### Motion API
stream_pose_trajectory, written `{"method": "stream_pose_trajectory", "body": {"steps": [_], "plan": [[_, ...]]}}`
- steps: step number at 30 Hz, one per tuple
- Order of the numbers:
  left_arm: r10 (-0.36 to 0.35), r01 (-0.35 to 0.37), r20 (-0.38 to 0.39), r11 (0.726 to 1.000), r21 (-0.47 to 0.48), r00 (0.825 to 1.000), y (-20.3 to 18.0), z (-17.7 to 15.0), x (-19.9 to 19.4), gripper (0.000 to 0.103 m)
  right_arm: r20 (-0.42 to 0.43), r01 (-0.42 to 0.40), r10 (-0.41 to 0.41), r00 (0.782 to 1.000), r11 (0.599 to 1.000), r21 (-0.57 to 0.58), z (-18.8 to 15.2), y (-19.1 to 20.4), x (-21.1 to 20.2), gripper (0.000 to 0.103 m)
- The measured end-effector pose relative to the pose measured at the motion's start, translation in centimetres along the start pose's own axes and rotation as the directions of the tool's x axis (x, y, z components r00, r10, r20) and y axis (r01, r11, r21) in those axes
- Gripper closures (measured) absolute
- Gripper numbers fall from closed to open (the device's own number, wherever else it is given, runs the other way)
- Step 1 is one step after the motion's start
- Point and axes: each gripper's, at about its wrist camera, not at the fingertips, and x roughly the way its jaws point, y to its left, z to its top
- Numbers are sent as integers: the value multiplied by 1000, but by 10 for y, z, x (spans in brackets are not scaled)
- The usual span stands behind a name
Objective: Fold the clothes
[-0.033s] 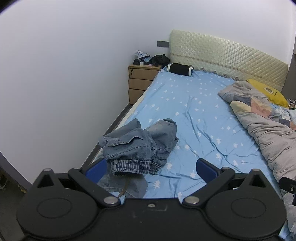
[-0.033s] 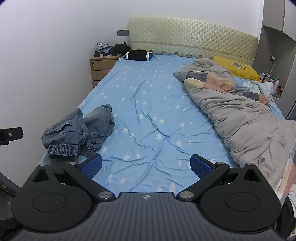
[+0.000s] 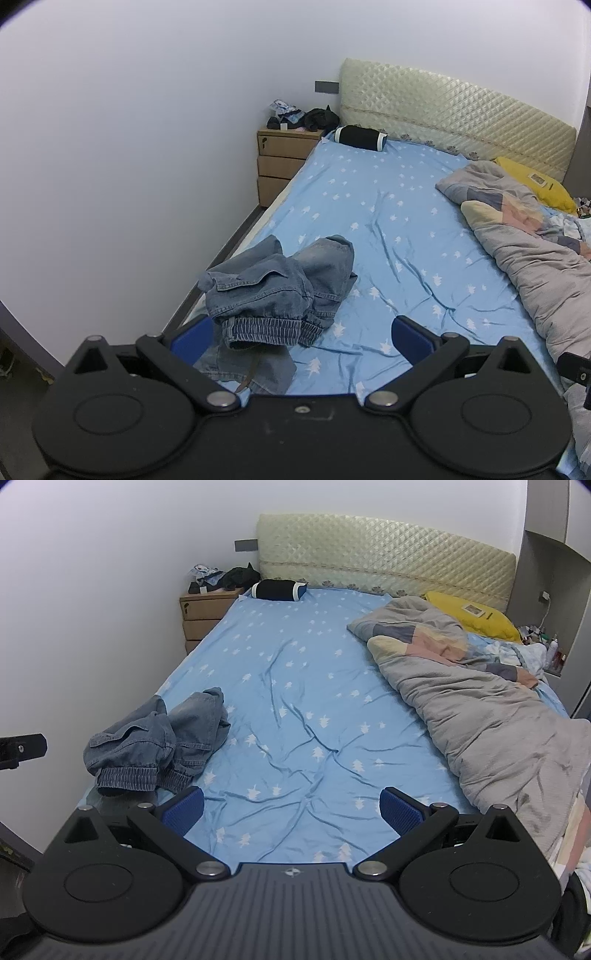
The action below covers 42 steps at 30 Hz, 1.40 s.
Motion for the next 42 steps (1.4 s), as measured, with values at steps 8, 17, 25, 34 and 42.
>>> {"method": "stream_pose_trajectory", "body": {"steps": [8,17,25,34,42], "plan": [[-14,14,-10,1000,2,1000,0,-2,2,0,11,12,-12,1000,1000,13,-5,1,0,0],[-4,4,-12,1000,19,1000,-6,-1,-5,0,14,0,-1,1000,999,34,-7,-4,-4,0],[-11,11,-25,999,36,1000,-10,-7,-3,0,17,-13,13,1000,1000,14,-6,-3,-4,0],[-1,2,-18,999,39,1000,-10,-8,-4,0,15,-9,8,1000,999,33,-6,-3,-3,0],[8,-7,-17,999,50,1000,-11,-6,-5,0,11,-13,13,1000,998,59,-7,-11,-2,0]]}}
